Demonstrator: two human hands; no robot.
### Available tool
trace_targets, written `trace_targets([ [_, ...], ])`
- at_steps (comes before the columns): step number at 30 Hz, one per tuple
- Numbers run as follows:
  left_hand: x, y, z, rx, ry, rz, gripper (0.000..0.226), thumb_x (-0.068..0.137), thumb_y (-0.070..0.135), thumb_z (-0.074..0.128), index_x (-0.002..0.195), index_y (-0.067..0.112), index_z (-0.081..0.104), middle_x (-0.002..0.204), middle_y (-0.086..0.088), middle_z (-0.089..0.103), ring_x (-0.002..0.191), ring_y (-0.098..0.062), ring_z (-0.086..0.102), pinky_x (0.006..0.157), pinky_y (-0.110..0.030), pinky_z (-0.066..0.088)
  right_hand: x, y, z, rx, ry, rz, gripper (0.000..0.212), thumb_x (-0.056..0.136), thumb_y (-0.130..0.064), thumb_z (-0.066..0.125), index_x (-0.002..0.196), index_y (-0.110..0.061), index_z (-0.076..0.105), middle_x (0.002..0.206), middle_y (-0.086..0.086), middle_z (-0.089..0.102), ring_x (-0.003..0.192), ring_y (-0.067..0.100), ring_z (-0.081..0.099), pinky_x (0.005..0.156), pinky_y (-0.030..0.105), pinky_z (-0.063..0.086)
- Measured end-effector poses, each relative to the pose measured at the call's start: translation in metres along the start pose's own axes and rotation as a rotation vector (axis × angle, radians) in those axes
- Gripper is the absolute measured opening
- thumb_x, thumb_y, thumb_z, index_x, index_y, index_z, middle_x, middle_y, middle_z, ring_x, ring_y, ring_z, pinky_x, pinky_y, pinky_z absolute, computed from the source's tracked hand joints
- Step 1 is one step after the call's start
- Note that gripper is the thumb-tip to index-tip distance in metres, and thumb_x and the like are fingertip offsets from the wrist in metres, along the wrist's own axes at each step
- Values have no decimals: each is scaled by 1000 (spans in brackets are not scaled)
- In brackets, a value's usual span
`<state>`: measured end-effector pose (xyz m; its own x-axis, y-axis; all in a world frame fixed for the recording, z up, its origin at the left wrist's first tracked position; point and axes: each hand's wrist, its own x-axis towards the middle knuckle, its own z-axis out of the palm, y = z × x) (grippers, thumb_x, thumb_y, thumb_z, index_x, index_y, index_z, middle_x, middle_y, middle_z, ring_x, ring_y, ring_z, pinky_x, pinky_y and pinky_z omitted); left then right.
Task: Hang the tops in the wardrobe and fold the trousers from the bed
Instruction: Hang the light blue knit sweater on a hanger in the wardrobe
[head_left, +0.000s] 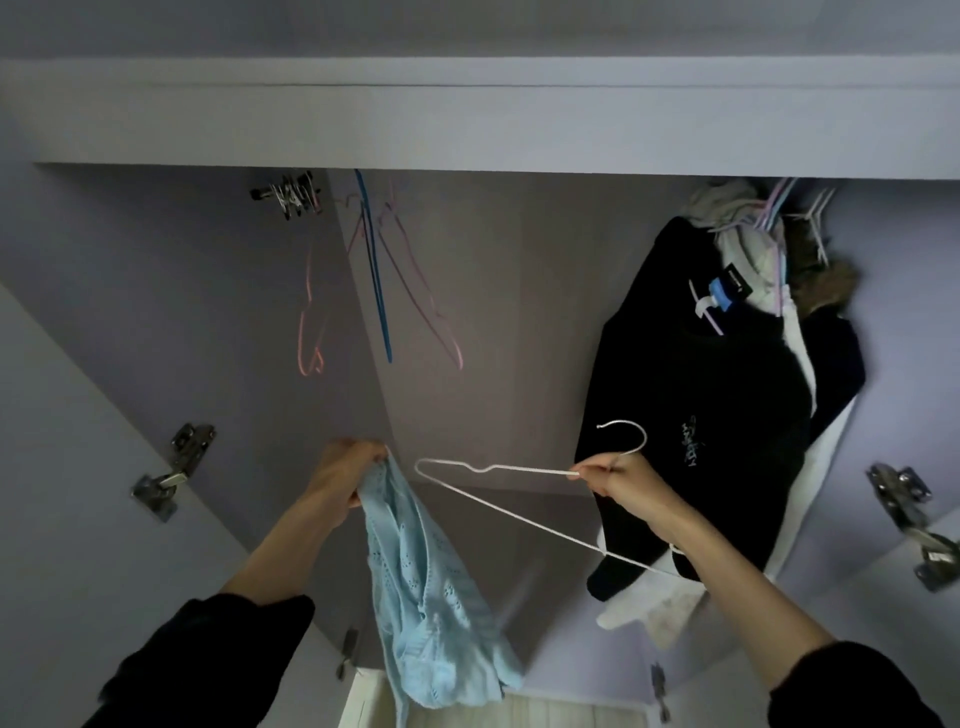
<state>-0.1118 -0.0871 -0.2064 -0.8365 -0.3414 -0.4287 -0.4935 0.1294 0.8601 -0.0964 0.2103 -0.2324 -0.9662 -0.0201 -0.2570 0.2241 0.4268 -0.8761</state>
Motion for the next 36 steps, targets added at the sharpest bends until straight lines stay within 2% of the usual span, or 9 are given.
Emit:
trace_targets([
  [5, 16, -14, -6, 183, 78, 60, 10, 81, 9, 59, 72, 11, 59, 71, -11, 60, 64, -24, 58, 57, -27, 48, -10, -3, -5, 96, -33, -47, 27, 95, -5, 49, 81, -14, 71, 40, -15, 39, 35, 1, 31, 38, 11, 23],
  [14, -1, 13, 9, 593, 85, 320, 19, 78, 18, 62, 60, 19, 56, 58, 5, 58, 65, -20, 57, 63, -24, 39, -10, -34, 31, -185, -67, -257, 21, 92, -7, 54, 90, -8, 75, 61, -22, 61, 60, -12, 54, 61, 7, 37],
  [19, -22, 36, 16, 452, 54, 439, 22, 80, 15, 65, 59, 19, 60, 55, 7, 58, 55, -12, 55, 62, -23, 43, -10, -59, 67, -281, 3, -390, 22, 92, -9, 53, 93, -5, 74, 85, 7, 72, 78, 18, 63, 65, 14, 38],
  [23, -41, 50, 18, 436, 22, 552, 17, 79, 14, 65, 62, 12, 65, 53, -1, 62, 49, -12, 54, 58, -22, 43, -13, -73, 86, -256, 33, -412, 22, 90, -6, 50, 87, -5, 72, 49, -6, 51, 45, 5, 45, 48, 13, 31],
  [27, -52, 49, 15, 493, -49, 627, 18, 81, 11, 62, 64, 18, 63, 40, 11, 55, 44, 4, 53, 51, -8, 39, -17, -83, 84, -148, 130, -399, 22, 89, -6, 51, 85, -6, 72, 44, -10, 47, 41, 3, 41, 46, 14, 29],
  [29, -55, 50, 17, 624, -114, 736, 11, 86, 14, 60, 80, 13, 69, 57, 12, 59, 60, 4, 57, 58, -6, 38, -17, -89, 76, -53, 174, -396, 21, 90, -6, 52, 81, -4, 70, 49, -6, 47, 43, 3, 37, 48, 16, 28],
  [32, -54, 52, 19, 909, -41, 953, 23, 92, 24, 57, 111, 19, 67, 101, -1, 53, 102, -17, 47, 90, -26, 30, -21, -91, 64, 40, 181, -397, 19, 91, -7, 53, 83, 0, 69, 50, -1, 43, 43, 5, 34, 45, 16, 25],
  [34, -52, 56, 20, 1051, 17, 1097, 22, 93, 29, 54, 110, 22, 66, 106, 0, 53, 107, -20, 44, 89, -31, 20, -26, -93, 59, 55, 168, -403, 18, 92, -7, 54, 85, -1, 70, 56, 13, 50, 50, 7, 37, 49, 20, 28],
  [36, -51, 58, 21, 1038, -38, 1140, 19, 94, 27, 52, 105, 18, 65, 103, 1, 62, 101, -20, 55, 89, -30, 24, -28, -95, 56, 51, 181, -411, 16, 91, -7, 56, 89, -7, 71, 63, 10, 62, 55, 10, 44, 55, 22, 35],
])
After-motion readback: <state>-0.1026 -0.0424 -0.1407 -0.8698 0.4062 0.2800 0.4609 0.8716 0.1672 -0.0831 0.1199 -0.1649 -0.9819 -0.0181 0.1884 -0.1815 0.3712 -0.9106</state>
